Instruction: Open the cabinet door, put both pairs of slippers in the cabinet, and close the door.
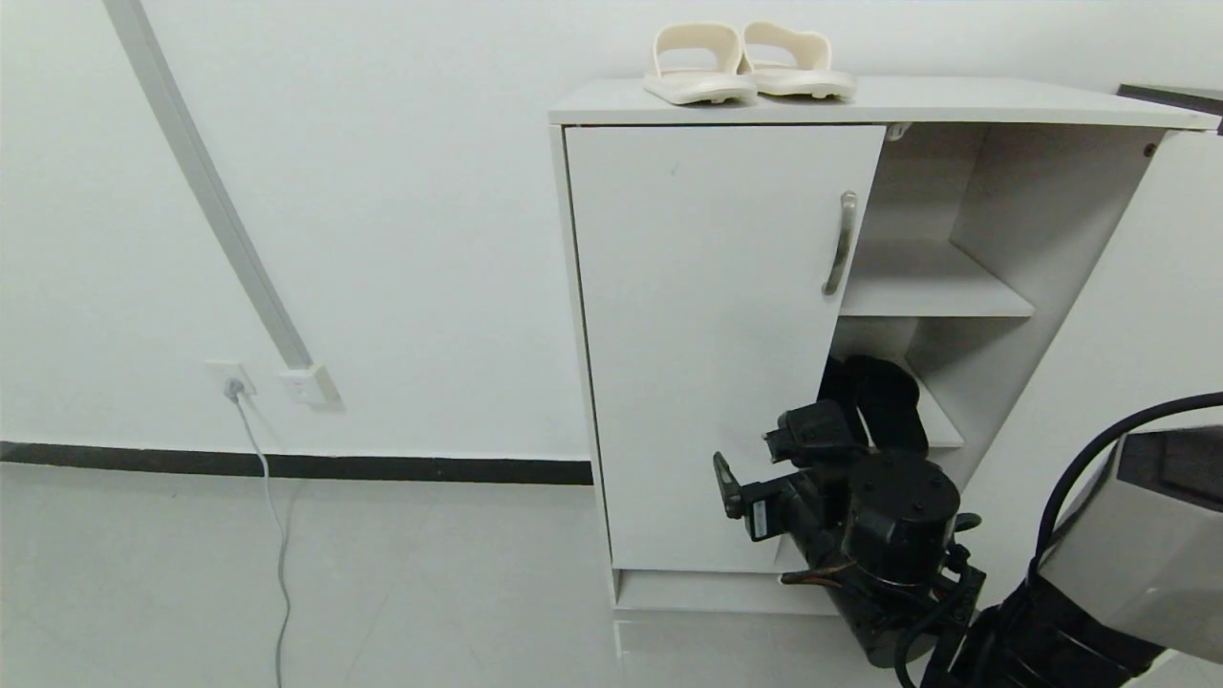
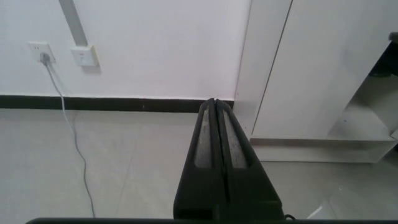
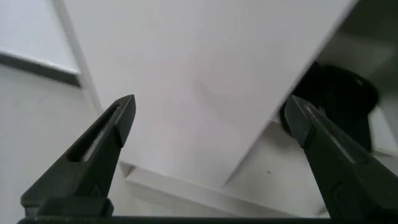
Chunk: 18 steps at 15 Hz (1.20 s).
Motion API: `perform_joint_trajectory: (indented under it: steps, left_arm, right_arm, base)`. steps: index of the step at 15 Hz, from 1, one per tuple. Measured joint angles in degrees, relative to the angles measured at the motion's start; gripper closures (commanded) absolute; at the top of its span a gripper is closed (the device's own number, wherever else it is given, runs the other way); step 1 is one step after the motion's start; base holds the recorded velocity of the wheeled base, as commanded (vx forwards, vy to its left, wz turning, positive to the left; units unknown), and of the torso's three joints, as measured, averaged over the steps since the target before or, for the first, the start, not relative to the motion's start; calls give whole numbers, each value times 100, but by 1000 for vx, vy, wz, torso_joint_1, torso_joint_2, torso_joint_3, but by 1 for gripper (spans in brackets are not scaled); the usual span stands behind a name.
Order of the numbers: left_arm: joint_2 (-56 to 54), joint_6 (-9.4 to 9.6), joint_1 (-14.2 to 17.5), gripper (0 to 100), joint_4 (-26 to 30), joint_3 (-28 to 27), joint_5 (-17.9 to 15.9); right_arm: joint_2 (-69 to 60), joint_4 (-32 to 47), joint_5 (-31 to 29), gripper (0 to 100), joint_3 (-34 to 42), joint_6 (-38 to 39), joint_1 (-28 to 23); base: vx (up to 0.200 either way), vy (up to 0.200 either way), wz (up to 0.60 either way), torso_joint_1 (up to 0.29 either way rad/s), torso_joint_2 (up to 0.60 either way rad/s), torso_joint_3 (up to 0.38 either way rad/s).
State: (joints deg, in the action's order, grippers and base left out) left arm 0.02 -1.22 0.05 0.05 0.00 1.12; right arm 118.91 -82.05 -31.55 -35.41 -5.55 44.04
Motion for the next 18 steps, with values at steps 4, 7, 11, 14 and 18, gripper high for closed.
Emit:
perform_joint_trajectory:
  steps: [4,7,11,14,18]
  left_arm:
    - [2,0,0,100,0,0,0]
    - [5,2,5,100,-2,0,0]
    - [5,0,-2,100,13,2,0]
    - [7,0,5,100,-5,-2,-1]
    - [7,2,2,100,0,0,0]
  right_arm:
    - [20,-118,79,0,72,-13,-6]
    - [24,-138,106,0,80,-20,-9]
    - [24,-145,104,0,66,-24,-9]
    - [30,-148,98,0,68,-24,-4]
    - [33,-134,95,0,66,-24,-22]
  base:
    - [0,0,0,0,0,0]
    - [0,0,0,0,0,0]
    - [0,0,0,9,-138,-207]
    - [0,0,0,38,-496,-354]
    - [0,0,0,107,-458,-347]
